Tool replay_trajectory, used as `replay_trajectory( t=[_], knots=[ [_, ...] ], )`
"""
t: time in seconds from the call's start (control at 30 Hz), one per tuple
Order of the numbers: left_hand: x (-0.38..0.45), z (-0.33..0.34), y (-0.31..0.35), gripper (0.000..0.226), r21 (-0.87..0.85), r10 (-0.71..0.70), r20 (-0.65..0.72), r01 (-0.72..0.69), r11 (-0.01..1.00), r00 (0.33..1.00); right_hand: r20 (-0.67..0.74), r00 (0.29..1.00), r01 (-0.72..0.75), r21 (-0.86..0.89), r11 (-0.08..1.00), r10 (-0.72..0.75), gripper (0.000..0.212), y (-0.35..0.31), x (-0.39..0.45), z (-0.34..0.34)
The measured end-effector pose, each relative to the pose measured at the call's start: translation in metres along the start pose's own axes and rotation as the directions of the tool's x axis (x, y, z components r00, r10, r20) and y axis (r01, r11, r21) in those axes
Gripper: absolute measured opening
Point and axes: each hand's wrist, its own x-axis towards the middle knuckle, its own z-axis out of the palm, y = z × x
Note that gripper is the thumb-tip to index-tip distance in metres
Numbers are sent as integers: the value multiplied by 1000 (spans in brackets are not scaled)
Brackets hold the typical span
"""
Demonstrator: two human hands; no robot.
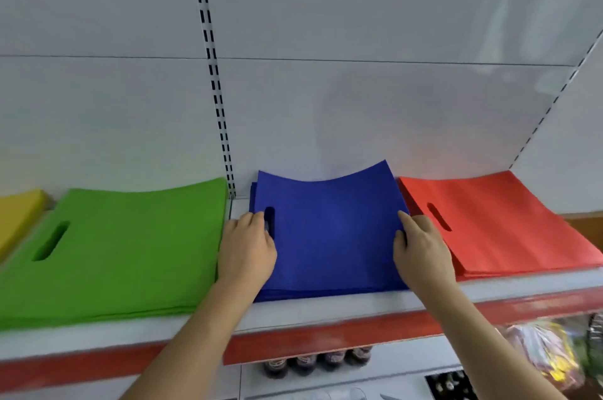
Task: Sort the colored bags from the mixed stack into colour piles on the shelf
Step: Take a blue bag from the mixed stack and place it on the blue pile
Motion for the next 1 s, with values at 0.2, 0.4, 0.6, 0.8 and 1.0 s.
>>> replay_trajectory(
  t=[0.2, 0.4, 0.6, 0.8, 1.0],
  knots=[
    [-3, 0, 13, 46, 158, -85, 11, 82, 984, 996, 167, 983, 90, -58, 994, -79, 67, 11, 13, 11],
    [-11, -1, 22, 51, 311, -141, 80, 110, 944, 987, 301, 952, 94, -100, 991, -61, 74, 12, 14, 14],
    [-7, -7, 30, 56, 299, -123, 49, 103, 948, 991, 262, 951, 226, -217, 950, -167, 73, 6, 16, 6],
    [-34, -27, 32, 63, 230, -125, -88, 142, 963, 988, 158, 937, 338, -178, 924, -312, 78, -13, 13, 7],
    [-85, -53, -22, 70, 224, -216, -163, 250, 942, 963, 168, 856, 508, -90, 857, -490, 77, -78, -30, 27]
  ],
)
